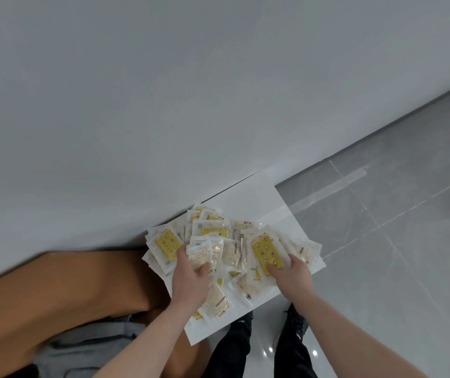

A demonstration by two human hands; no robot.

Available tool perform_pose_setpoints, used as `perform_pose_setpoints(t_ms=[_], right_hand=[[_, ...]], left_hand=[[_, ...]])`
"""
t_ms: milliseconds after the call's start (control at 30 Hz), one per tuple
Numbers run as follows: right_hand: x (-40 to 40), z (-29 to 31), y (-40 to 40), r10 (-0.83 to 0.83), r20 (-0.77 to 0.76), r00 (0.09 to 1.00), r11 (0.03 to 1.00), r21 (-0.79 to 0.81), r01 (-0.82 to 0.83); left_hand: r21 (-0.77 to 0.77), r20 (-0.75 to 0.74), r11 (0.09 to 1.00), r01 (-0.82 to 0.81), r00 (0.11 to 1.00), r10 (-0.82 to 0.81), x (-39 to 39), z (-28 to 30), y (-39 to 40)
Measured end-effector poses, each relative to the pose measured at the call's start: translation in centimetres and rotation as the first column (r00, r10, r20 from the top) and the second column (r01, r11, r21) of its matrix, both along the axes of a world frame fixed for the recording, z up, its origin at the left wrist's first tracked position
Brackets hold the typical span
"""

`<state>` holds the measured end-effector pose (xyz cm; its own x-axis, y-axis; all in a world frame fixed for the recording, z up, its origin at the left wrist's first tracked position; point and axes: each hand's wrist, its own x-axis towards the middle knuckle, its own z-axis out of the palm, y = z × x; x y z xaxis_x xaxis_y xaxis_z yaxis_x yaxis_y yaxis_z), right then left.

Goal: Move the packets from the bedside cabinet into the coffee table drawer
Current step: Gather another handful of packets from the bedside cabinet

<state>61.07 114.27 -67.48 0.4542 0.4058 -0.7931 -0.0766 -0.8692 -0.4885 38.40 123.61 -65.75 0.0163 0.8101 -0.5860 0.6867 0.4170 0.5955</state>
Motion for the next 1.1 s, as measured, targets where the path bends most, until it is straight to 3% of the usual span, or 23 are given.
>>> perform_pose_setpoints(t_ms=[233, 500, 733, 1100], right_hand=[[-1.0, 11.7, -4.9, -0.088, 0.002, 0.996, 0.996, 0.022, 0.088], [-2.5, 21.1, -9.6, -0.053, 0.063, 0.997, 0.999, -0.009, 0.054], [-2.2, 24.7, -11.7, -0.1, 0.121, 0.988, 0.995, 0.027, 0.097], [-0.6, 26.4, -18.8, -0.274, 0.164, 0.948, 0.96, 0.108, 0.259]], left_hand=[[-0.024, -0.138, 0.968, 0.25, 0.958, -0.251, -1.2, 8.6, -1.3], [-0.007, -0.123, 0.9, 0.436, 0.892, -0.434, -0.8, 16.0, -4.1], [-0.057, -0.129, 0.814, 0.578, 0.804, -0.58, 1.1, 19.2, -5.3], [0.056, -0.165, 0.683, 0.728, 0.681, -0.713, 5.9, 23.3, -8.3]])
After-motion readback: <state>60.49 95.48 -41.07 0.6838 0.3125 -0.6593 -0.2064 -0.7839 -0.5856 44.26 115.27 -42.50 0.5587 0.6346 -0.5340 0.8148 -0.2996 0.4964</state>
